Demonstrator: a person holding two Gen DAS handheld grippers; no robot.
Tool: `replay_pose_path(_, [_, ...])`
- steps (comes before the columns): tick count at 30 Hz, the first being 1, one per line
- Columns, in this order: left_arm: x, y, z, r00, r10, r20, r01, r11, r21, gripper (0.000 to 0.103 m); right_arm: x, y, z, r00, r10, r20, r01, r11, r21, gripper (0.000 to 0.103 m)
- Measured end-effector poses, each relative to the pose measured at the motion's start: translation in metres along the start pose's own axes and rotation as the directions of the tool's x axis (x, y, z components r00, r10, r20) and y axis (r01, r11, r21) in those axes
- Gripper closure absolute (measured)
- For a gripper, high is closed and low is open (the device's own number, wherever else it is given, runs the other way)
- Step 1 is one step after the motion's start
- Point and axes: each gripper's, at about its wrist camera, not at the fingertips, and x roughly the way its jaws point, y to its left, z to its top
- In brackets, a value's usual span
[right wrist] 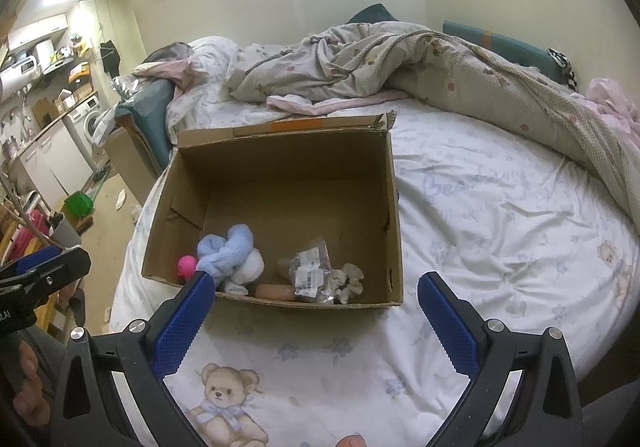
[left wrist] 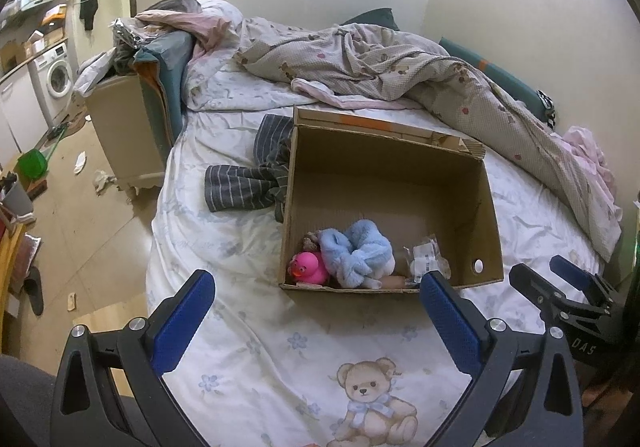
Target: Organize soft objects
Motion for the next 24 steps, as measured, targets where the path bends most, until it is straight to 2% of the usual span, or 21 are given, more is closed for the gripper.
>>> replay_pose_path(24, [-0.0019, -0.0002, 0.0007, 1.000, -0.002, 0.002, 0.002, 1.000, 0.011, 0.001, 0.0009, 0.0018, 0.0001, 1.000, 0.010, -0.013, -0.010, 1.000, 0.009, 0.000])
